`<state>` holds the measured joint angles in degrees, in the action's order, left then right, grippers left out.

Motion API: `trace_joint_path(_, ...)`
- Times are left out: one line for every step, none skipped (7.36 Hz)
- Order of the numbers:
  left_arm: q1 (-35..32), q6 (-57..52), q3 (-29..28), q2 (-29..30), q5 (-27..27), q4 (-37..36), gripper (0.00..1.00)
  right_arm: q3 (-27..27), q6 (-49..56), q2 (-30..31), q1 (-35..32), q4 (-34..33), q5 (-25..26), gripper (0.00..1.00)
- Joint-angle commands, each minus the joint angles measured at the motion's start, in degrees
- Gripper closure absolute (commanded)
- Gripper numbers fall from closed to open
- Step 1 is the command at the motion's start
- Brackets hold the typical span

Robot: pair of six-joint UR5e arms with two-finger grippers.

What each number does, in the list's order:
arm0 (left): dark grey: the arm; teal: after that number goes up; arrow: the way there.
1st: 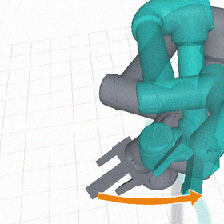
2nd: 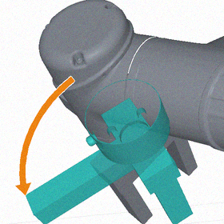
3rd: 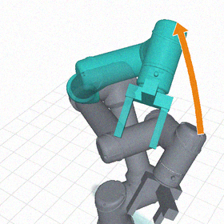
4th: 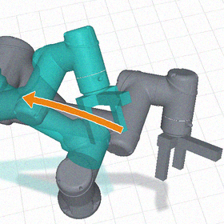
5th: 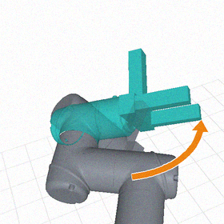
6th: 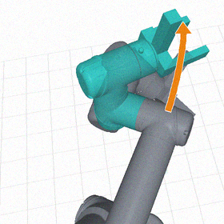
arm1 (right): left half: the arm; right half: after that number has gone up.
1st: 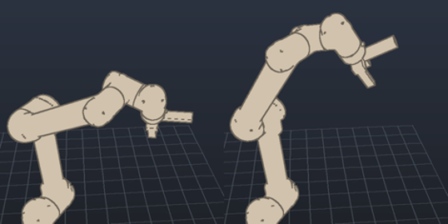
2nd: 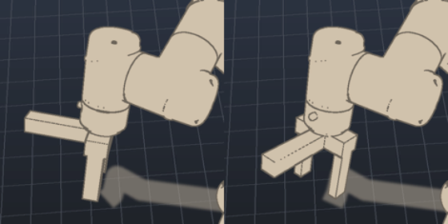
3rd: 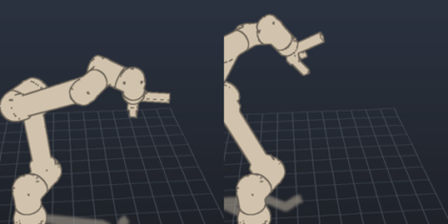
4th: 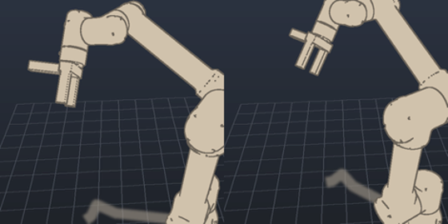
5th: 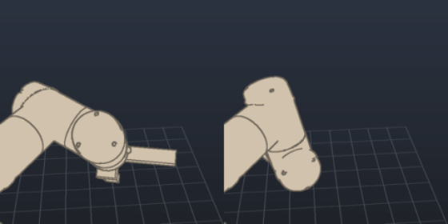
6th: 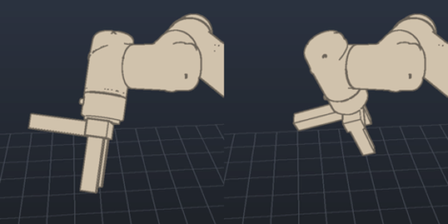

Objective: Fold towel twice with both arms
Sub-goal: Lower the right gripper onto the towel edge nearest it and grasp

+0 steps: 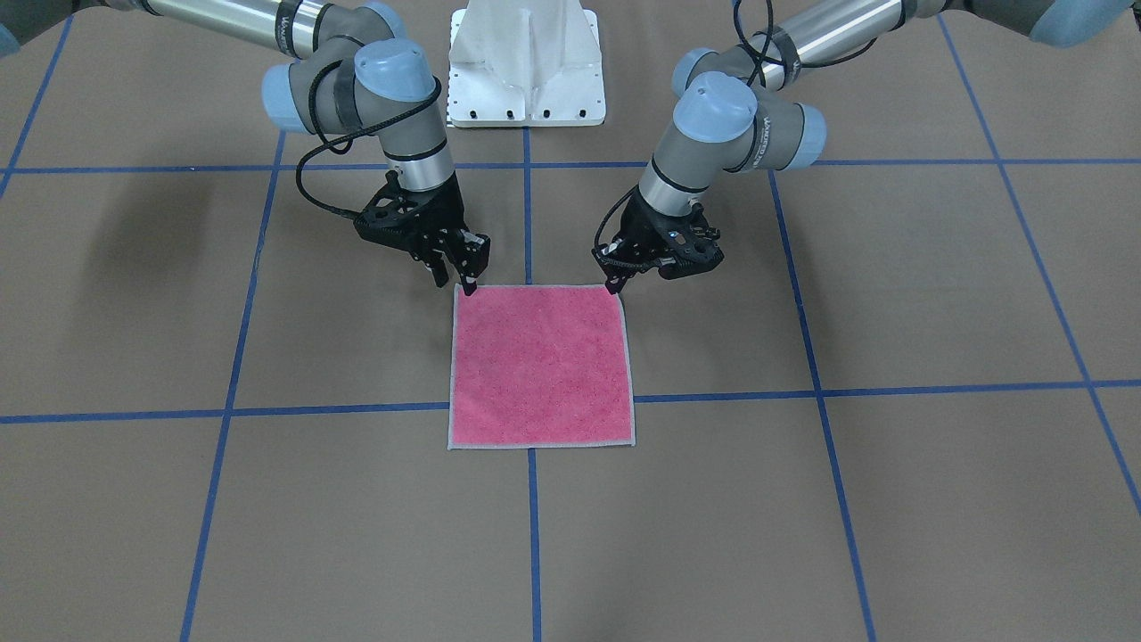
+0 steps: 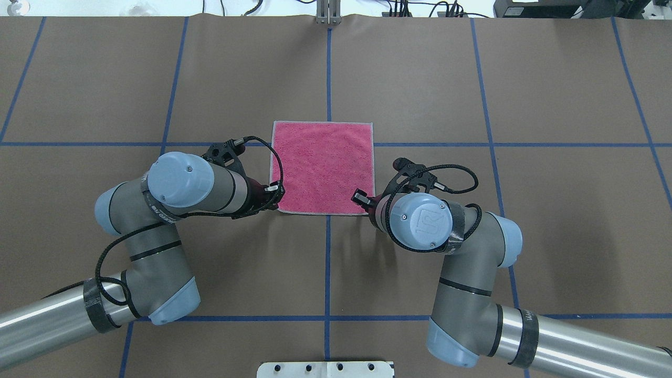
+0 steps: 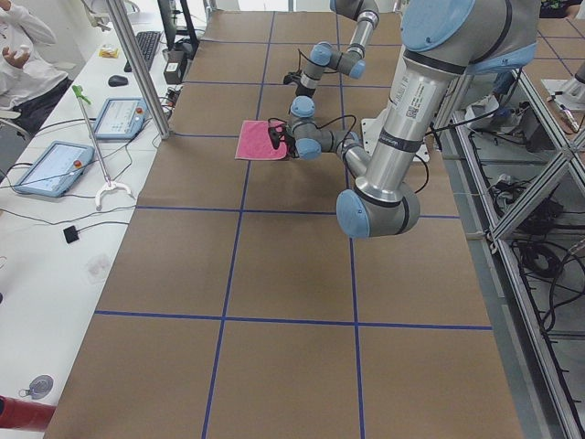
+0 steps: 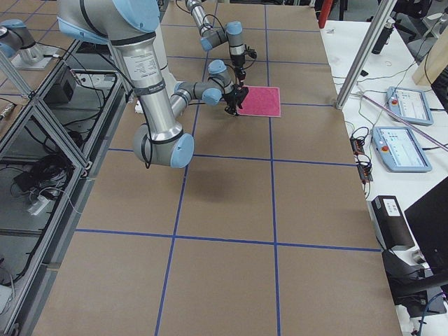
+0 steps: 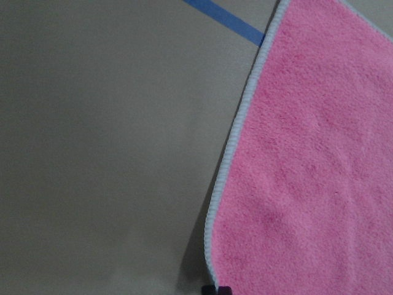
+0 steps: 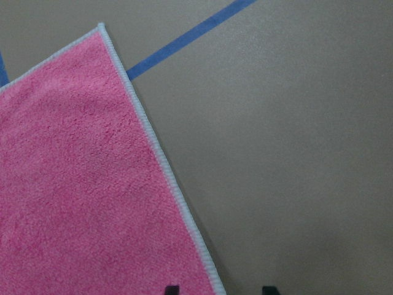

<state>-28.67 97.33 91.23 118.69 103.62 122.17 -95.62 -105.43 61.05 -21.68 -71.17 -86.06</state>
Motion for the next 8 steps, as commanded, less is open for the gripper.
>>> trace_joint_path(-0.07,-0.90,0.00,-0.04,0.09,0.09,1.00,0.79,-1.09,-0.32,0.06,0.07,0.01,0.47)
trace_joint_path(-0.07,-1.17,-0.09,-0.04,0.17,0.09,1.00,0.79,-1.09,-0.32,0.15,-0.02,0.01,0.47)
trace_joint_path(-0.07,-1.17,-0.09,-0.04,0.18,0.09,1.00,0.79,-1.18,-0.32,0.24,-0.02,0.01,0.47)
trace_joint_path(-0.07,-1.17,0.00,-0.04,0.18,0.09,1.00,0.79,-1.18,-0.93,0.24,-0.10,0.01,0.57)
trace_joint_path(-0.07,-1.17,0.00,-0.04,0.18,0.09,1.00,0.79,-1.18,-1.11,0.24,-0.11,0.01,0.72)
trace_joint_path(-0.07,-1.17,0.00,-0.04,0.18,0.09,1.00,0.79,-1.18,-1.11,0.24,-0.11,0.01,0.78)
trace_joint_path(-0.07,-1.17,0.00,-0.04,0.18,0.09,1.00,0.79,-1.18,-1.03,0.24,-0.11,0.01,0.78)
trace_joint_path(-0.07,-1.17,0.00,-0.04,0.18,0.09,1.00,0.70,-1.09,-0.94,0.24,-0.11,0.01,0.77)
